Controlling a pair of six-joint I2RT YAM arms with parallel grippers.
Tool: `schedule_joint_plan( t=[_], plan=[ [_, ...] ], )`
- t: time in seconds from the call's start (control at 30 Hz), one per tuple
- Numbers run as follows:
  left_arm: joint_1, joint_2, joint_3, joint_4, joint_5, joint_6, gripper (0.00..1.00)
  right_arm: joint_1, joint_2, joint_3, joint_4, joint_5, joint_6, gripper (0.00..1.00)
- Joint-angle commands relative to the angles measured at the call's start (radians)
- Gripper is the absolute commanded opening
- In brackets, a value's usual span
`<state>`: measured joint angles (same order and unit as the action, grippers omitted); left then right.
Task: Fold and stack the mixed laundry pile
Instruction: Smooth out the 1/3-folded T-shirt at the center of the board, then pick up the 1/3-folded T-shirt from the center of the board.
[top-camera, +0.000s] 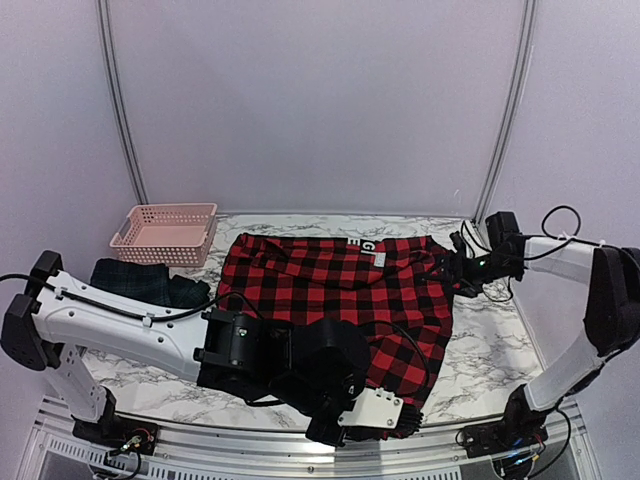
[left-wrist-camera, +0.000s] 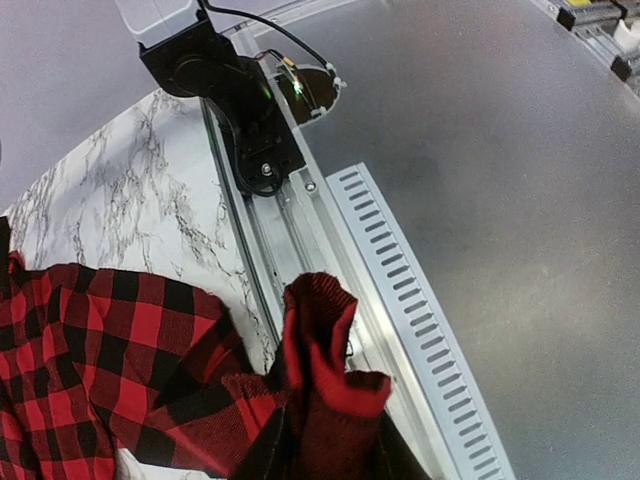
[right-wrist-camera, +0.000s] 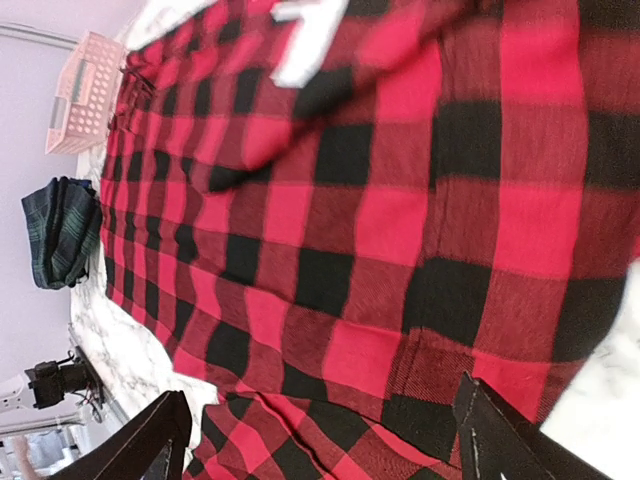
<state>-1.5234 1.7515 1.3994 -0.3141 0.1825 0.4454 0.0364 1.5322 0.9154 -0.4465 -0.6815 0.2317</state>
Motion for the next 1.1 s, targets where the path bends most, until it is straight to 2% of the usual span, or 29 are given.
schedule_joint_plan(
  t=[0.0,0.1,0.3,0.43,0.47,0.5,0.57,0.67,0.87,1.07],
  plan=[
    [-0.012,0.011,0.008,-0.067,-0.035,0.023,0.31,0.002,-0.068,0.120,-0.149,0.067,-0.053,0.85],
    [0.033,-0.068,-0.077,0.031,-0.111,-0.121,0.36,0.002,-0.138,0.088,-0.213,0.072,-0.023,0.83],
    [0.248,-0.297,-0.319,0.211,-0.239,-0.558,0.52,0.006,-0.311,-0.111,-0.287,0.051,0.034,0.75],
    [0.286,-0.498,-0.492,0.362,-0.475,-0.745,0.81,0.054,-0.419,-0.244,-0.306,0.058,0.083,0.69],
    [0.295,-0.545,-0.528,0.386,-0.544,-0.794,0.93,0.070,-0.436,-0.272,-0.310,0.059,0.100,0.68],
    [0.304,-0.583,-0.558,0.397,-0.608,-0.848,0.98,0.084,-0.451,-0.298,-0.309,0.053,0.117,0.66],
    [0.346,-0.647,-0.593,0.374,-0.670,-0.940,0.99,0.114,-0.475,-0.340,-0.308,0.065,0.154,0.63],
    [0.419,-0.662,-0.581,0.253,-0.640,-0.990,0.99,0.181,-0.486,-0.383,-0.292,0.119,0.207,0.59],
    [0.509,-0.480,-0.492,0.026,-0.544,-1.080,0.99,0.265,-0.413,-0.406,-0.236,0.253,0.262,0.46],
    [0.553,-0.369,-0.455,-0.065,-0.524,-1.173,0.99,0.352,-0.306,-0.383,-0.180,0.361,0.309,0.38]
  ],
)
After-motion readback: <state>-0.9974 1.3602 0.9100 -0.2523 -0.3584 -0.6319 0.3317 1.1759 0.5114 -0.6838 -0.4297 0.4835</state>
